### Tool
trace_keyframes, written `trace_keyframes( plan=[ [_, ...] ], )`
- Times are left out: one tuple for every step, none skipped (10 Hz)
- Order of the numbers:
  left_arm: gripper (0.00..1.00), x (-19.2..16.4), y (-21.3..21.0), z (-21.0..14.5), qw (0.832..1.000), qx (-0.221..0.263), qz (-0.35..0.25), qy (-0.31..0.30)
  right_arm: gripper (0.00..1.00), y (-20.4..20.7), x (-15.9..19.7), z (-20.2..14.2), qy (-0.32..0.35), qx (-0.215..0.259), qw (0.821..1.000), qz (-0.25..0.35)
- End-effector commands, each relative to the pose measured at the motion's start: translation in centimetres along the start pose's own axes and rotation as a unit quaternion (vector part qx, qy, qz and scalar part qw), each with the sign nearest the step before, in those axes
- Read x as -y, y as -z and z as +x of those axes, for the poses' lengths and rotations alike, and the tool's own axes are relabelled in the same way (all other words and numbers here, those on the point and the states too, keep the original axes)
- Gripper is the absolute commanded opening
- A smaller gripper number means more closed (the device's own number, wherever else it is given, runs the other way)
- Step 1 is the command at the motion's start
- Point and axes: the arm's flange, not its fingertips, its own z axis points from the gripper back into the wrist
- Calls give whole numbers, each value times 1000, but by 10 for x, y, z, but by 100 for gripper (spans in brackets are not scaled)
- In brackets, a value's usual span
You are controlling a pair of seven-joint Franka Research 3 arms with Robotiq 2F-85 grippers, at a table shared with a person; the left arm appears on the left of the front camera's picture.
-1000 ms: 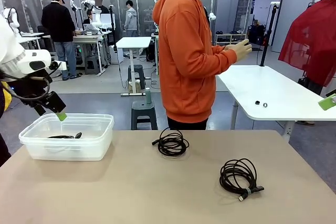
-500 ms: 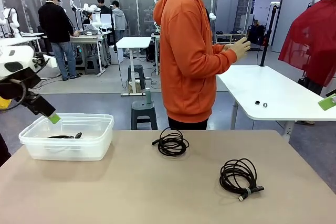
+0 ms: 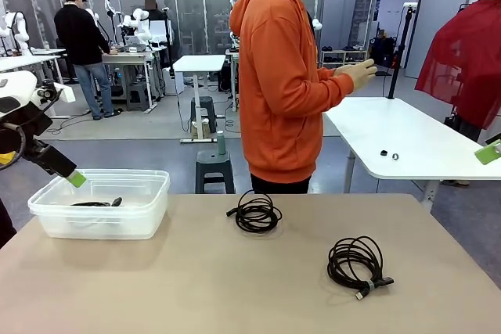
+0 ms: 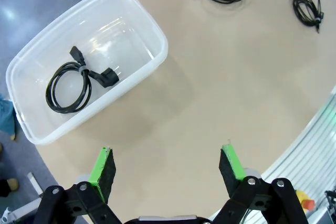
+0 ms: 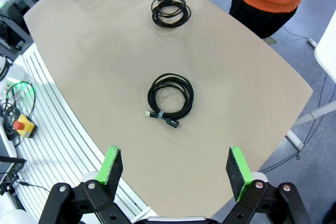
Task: Organize and store the cables.
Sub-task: Place the Power Cable into the Organizing box.
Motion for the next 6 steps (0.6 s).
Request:
trace_keyframes(
  plan=[
    [100, 1, 0, 2, 1000, -7, 7, 3, 100, -1, 0, -1, -6, 4, 1000, 5],
    [100, 1, 0, 2, 1000, -7, 7, 3, 100, -1, 0, -1, -6, 4, 1000, 5],
    [100, 1, 0, 2, 1000, -7, 7, 3, 100, -1, 0, -1, -6, 4, 1000, 5],
    [100, 1, 1, 1, 1000, -1, 1, 2, 100, -1, 0, -1, -6, 4, 1000, 5],
    [100, 3, -14, 1, 998, 9, 21, 58, 100, -1, 0, -1, -6, 4, 1000, 5],
    [100, 4, -33, 3, 995, 6, 30, 95, 100, -1, 0, -1, -6, 4, 1000, 5]
  ],
)
